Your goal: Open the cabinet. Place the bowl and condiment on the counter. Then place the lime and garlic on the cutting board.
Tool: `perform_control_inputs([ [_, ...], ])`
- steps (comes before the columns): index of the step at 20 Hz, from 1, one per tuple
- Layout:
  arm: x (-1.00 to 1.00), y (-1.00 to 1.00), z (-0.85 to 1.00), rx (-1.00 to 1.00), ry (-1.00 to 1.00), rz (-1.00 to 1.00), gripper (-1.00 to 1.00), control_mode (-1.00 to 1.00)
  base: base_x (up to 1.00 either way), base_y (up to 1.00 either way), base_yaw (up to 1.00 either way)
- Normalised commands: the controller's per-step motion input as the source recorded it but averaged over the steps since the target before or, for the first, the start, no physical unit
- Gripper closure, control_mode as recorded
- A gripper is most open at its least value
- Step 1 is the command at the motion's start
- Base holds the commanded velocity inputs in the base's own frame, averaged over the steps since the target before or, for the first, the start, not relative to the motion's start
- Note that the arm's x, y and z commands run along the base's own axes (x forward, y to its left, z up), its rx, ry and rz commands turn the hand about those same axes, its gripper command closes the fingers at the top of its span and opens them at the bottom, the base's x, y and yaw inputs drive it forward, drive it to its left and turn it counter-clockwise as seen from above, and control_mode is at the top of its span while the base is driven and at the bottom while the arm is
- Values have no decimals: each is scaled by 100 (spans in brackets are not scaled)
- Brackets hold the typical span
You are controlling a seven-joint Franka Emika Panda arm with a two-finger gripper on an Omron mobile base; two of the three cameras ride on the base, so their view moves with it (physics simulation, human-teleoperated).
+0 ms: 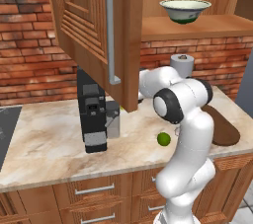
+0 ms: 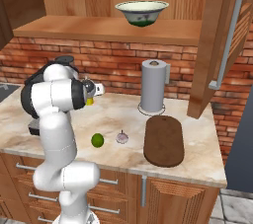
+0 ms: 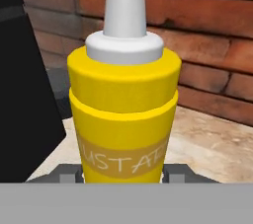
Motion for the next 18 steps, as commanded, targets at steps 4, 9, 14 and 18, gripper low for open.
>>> perform_control_inputs([
  [4, 37, 0, -34, -2, -1, 7, 100, -100, 0, 0, 0],
  [9, 29, 0, -30, -2, 0, 6, 100, -100, 0, 0, 0],
  [14, 7, 0, -18, -2, 0, 5, 100, -100, 0, 0, 0],
  [18, 6, 0, -10, -1, -3, 4, 100, -100, 0, 0, 0],
])
